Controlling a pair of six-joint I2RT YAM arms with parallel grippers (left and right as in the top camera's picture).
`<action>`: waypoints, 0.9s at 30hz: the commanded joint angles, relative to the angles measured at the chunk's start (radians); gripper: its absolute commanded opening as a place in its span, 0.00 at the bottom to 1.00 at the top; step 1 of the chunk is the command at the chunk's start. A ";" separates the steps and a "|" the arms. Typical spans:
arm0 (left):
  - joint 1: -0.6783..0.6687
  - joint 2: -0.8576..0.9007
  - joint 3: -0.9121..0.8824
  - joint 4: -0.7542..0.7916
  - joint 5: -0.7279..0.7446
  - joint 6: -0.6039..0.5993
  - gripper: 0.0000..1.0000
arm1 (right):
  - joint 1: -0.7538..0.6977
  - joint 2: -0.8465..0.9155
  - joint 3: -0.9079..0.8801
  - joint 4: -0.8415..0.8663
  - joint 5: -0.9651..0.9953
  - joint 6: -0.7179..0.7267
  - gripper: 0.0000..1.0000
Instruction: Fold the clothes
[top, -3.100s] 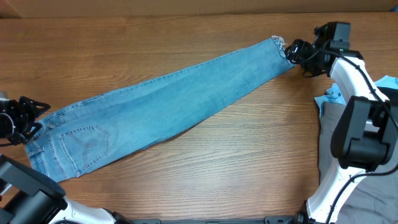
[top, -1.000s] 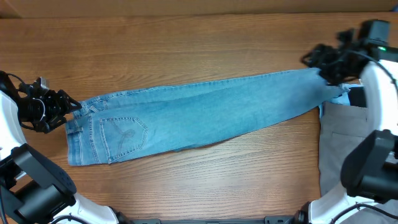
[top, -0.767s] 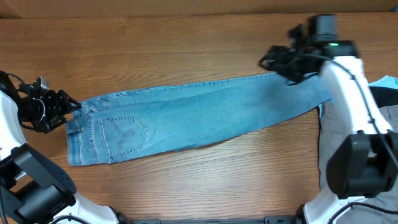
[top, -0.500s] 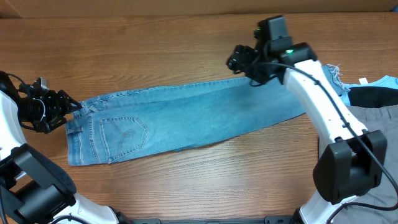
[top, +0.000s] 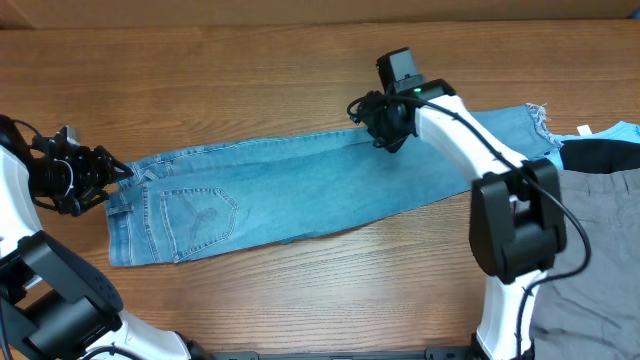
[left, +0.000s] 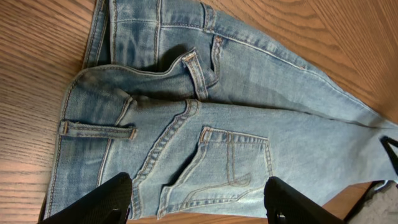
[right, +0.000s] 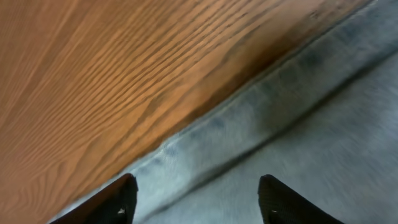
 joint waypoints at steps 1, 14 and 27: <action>-0.005 -0.029 0.021 -0.003 -0.002 0.019 0.71 | -0.002 0.011 0.007 0.015 -0.008 0.016 0.58; -0.010 -0.029 0.021 -0.006 -0.002 0.019 0.71 | 0.010 0.109 0.006 -0.078 -0.024 0.019 0.55; -0.012 -0.029 0.021 -0.007 -0.002 0.019 0.71 | 0.011 0.150 0.006 -0.120 -0.018 -0.012 0.49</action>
